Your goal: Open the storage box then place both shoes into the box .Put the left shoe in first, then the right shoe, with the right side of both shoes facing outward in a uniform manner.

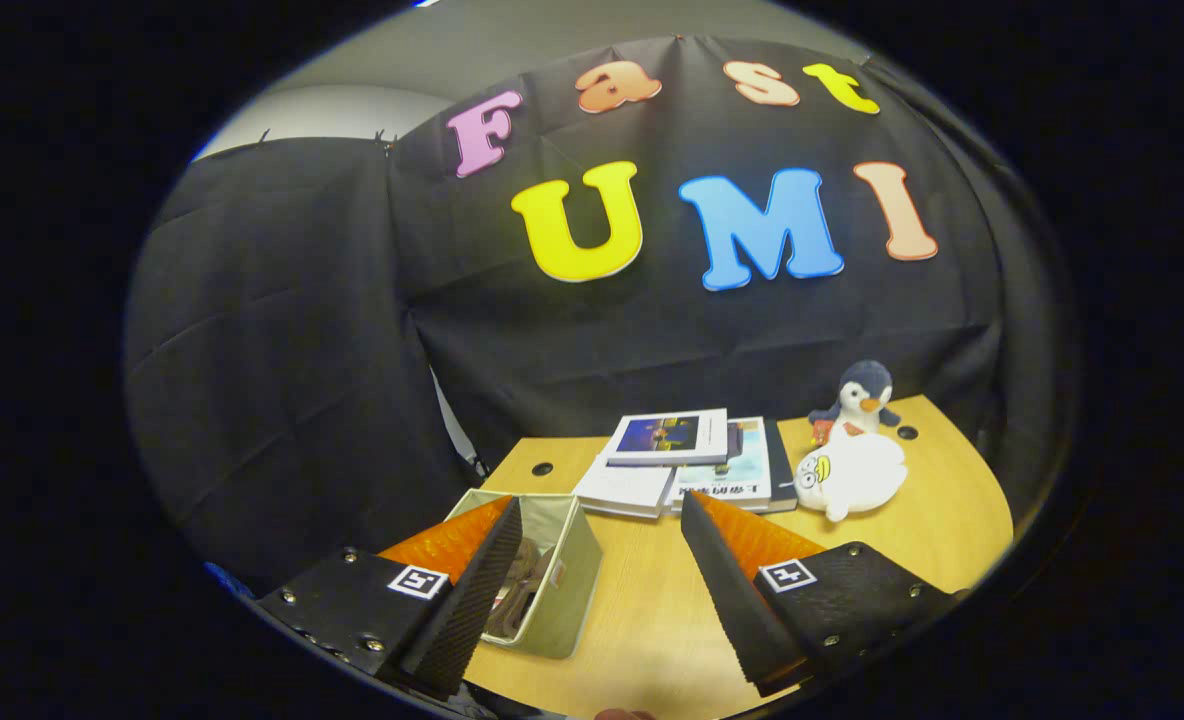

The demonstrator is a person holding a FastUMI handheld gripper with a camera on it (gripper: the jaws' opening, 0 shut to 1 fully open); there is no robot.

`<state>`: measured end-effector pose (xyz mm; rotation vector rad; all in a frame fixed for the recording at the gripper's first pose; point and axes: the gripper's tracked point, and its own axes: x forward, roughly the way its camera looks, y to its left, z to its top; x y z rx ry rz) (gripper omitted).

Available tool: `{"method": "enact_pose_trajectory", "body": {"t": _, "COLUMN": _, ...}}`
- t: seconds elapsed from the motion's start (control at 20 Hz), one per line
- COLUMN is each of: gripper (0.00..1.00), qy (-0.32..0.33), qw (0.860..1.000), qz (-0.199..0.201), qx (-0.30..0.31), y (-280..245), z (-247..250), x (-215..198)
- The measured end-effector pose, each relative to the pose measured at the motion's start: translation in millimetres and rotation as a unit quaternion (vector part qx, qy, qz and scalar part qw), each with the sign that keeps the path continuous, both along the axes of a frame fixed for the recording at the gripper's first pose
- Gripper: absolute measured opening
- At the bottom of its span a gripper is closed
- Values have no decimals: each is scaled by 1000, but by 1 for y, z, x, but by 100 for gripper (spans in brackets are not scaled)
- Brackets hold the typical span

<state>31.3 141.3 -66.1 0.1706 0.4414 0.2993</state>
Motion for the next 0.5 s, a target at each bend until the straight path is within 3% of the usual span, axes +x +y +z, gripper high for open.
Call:
{"method": "enact_pose_trajectory", "body": {"t": 0.35, "gripper": 97, "qy": -77, "qw": 996, "qz": -21, "qx": -36, "y": -80, "z": 31, "x": -16}}
{"method": "enact_pose_trajectory", "body": {"t": 0.5, "gripper": 97, "qy": -102, "qw": 991, "qz": -49, "qx": -74, "y": -119, "z": 31, "x": -22}}
